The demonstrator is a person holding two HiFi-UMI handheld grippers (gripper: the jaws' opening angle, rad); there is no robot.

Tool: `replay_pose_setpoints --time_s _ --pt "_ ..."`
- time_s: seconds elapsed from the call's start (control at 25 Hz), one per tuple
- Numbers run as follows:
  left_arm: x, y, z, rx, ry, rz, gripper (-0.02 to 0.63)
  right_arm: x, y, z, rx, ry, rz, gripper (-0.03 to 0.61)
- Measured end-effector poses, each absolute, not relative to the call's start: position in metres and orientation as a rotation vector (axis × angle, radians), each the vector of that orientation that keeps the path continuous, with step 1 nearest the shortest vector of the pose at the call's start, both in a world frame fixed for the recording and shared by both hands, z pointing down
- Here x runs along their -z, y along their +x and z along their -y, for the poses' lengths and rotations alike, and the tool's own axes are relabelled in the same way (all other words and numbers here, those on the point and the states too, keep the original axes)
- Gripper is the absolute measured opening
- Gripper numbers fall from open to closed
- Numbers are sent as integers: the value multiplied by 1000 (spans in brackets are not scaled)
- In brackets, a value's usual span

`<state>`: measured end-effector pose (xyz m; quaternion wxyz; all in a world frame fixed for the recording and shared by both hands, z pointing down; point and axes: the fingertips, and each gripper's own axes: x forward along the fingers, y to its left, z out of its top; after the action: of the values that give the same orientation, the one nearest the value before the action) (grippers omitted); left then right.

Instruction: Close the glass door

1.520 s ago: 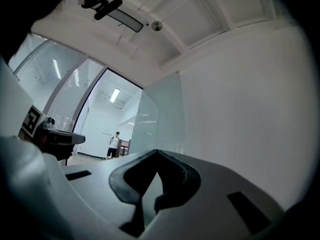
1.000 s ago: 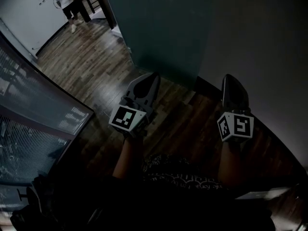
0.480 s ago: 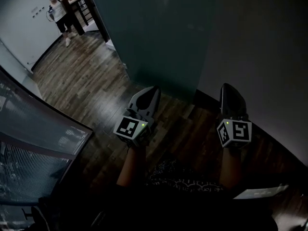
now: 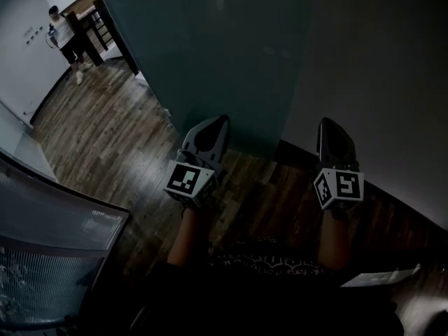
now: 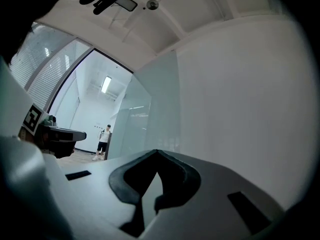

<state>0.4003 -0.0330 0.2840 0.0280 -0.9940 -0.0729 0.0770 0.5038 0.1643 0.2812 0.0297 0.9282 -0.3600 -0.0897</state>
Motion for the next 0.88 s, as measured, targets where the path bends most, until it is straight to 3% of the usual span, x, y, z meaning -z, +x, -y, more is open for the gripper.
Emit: replay_pose_setpoints --time_s 0.88 --pt "-300 568 80 -180 -3075 167 2 -303 684 -96 227 2789 1259 3"
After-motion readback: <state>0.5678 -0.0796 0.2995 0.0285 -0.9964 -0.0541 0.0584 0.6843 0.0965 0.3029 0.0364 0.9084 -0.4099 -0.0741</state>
